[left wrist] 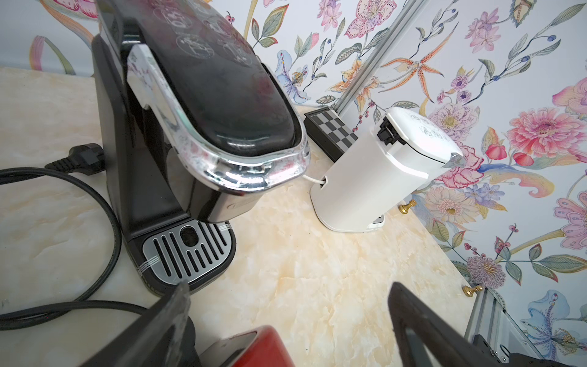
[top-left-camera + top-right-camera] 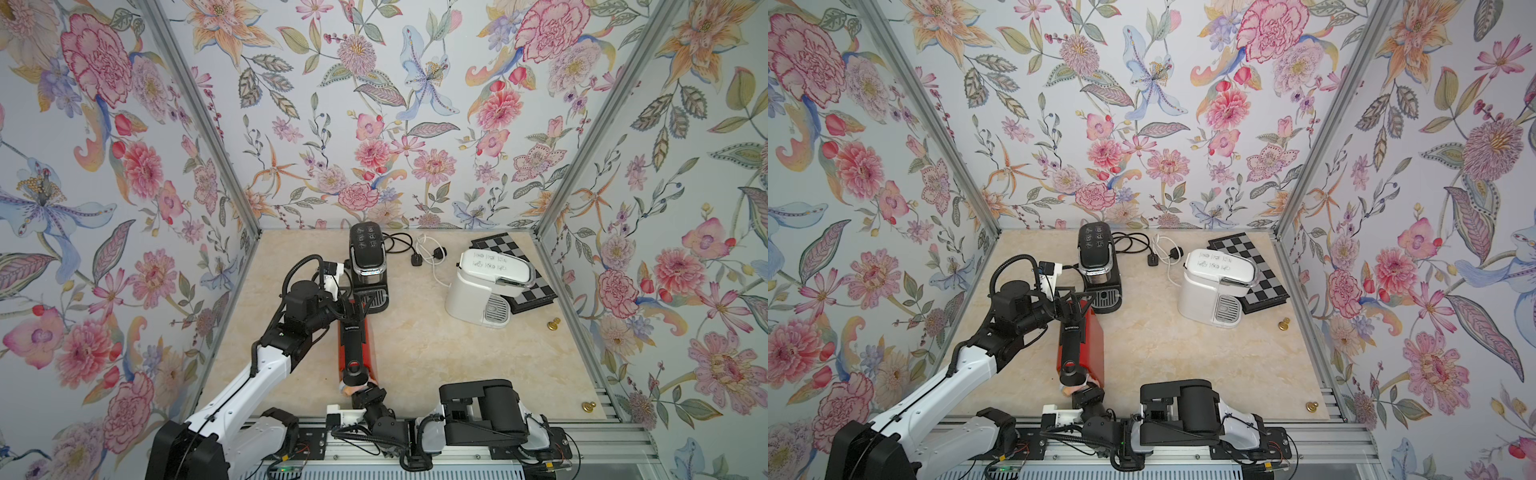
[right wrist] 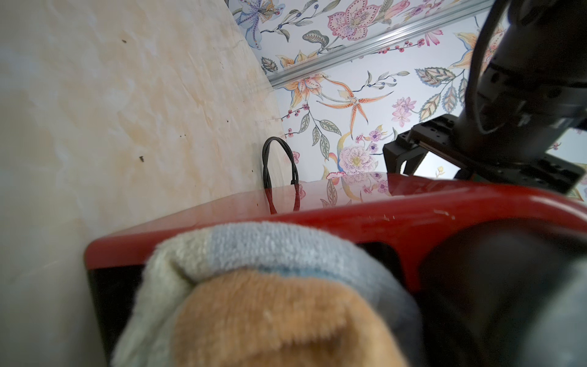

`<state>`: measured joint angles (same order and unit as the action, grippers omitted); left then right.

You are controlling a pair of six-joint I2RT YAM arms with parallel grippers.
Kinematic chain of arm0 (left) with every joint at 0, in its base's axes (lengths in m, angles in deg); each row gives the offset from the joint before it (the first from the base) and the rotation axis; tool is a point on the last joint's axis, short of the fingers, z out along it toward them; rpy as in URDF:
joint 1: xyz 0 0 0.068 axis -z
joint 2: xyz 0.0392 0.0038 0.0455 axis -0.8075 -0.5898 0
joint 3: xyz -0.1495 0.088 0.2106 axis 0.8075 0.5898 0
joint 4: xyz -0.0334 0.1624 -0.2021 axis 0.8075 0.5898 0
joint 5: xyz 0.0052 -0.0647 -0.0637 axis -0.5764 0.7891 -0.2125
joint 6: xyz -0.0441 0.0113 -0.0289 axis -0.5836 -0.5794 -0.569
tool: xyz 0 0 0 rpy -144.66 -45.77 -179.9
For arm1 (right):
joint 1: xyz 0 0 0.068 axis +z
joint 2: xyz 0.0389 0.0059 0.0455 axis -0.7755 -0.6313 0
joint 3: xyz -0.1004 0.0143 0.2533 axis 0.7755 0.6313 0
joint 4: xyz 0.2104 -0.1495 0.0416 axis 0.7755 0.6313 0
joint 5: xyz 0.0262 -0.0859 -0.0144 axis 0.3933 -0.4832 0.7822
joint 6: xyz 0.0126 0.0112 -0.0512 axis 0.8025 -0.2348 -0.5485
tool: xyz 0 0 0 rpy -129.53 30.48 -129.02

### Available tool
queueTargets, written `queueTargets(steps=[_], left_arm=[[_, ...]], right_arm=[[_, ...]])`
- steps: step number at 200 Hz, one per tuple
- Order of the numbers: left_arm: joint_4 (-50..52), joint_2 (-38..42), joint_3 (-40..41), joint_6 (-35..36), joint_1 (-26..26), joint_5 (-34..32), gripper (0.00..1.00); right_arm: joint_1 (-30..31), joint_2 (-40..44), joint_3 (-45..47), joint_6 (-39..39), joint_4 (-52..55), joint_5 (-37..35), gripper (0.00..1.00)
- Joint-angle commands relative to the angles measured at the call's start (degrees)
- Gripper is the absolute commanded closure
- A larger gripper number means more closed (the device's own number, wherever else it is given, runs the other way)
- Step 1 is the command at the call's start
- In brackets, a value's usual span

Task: Wipe the surface of a coffee machine
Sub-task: Wipe the dirt from the surface of the coffee machine.

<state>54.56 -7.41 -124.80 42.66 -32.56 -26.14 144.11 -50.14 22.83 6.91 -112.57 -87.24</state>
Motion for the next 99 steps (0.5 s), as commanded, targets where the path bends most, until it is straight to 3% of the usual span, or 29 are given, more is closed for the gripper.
queueTargets(steps=[1, 35, 99], left_arm=[[2.80, -0.21, 1.02, -0.99, 1.56, 4.20, 0.02], [2.89, -0.21, 0.91, -0.94, 1.55, 4.27, 0.02], [1.74, -1.21, 0.82, -1.34, 1.65, 5.06, 0.02]], right_arm=[[-1.90, 1.84, -1.93, 7.31, 1.45, 0.41, 1.00], [-3.41, 6.20, -2.02, 21.23, 19.45, 4.12, 1.00], [-3.54, 6.89, -2.49, 30.86, 33.24, 8.57, 1.00]])
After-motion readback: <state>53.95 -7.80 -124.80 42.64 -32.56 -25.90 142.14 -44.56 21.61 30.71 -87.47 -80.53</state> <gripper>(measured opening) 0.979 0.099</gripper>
